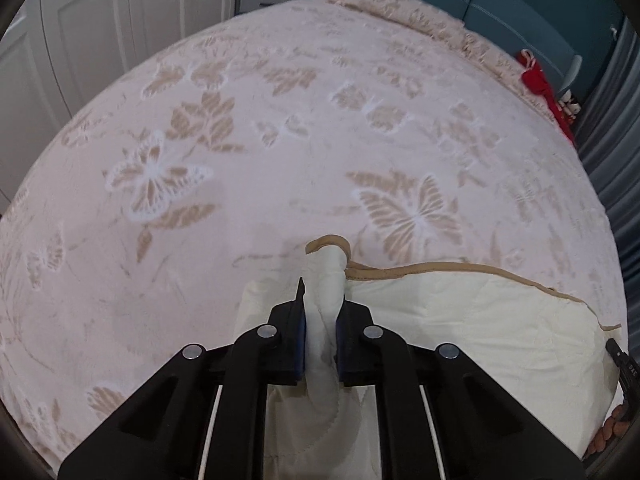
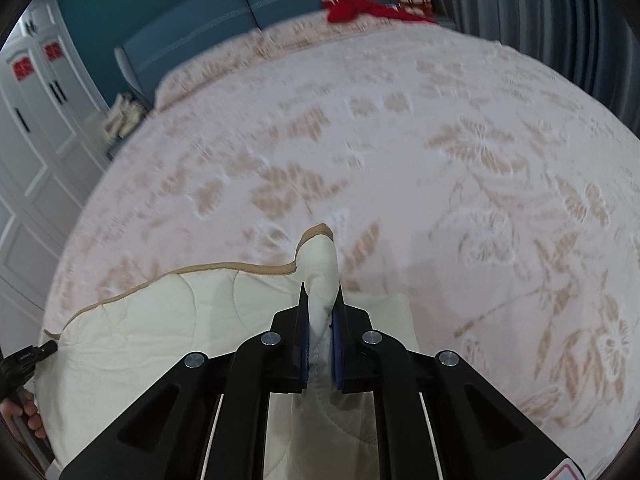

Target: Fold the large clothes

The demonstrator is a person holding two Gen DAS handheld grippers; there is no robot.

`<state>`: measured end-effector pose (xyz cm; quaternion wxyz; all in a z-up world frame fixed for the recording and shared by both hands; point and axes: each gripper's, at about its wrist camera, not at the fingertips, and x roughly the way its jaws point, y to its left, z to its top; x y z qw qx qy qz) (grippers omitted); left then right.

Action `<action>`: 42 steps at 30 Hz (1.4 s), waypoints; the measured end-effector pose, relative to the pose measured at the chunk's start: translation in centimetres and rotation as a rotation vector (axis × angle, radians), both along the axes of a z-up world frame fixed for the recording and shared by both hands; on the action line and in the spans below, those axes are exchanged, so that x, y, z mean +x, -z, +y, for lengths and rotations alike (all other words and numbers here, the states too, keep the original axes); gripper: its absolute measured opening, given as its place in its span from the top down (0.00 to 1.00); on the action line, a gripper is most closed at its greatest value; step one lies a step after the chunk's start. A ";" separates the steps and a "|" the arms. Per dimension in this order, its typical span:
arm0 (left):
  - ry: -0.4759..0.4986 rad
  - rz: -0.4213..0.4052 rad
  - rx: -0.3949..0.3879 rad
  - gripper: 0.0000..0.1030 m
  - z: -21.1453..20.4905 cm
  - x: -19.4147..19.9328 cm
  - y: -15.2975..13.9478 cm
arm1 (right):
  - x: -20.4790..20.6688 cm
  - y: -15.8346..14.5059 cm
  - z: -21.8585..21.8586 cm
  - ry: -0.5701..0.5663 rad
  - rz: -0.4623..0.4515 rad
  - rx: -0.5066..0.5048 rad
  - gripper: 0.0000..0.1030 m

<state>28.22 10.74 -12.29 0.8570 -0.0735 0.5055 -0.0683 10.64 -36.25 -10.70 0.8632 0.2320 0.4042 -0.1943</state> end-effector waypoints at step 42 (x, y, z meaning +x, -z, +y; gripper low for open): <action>0.066 -0.176 0.013 0.39 -3.4 -3.1 -7.9 | 0.7 -4.9 4.5 -0.074 -0.053 0.006 0.80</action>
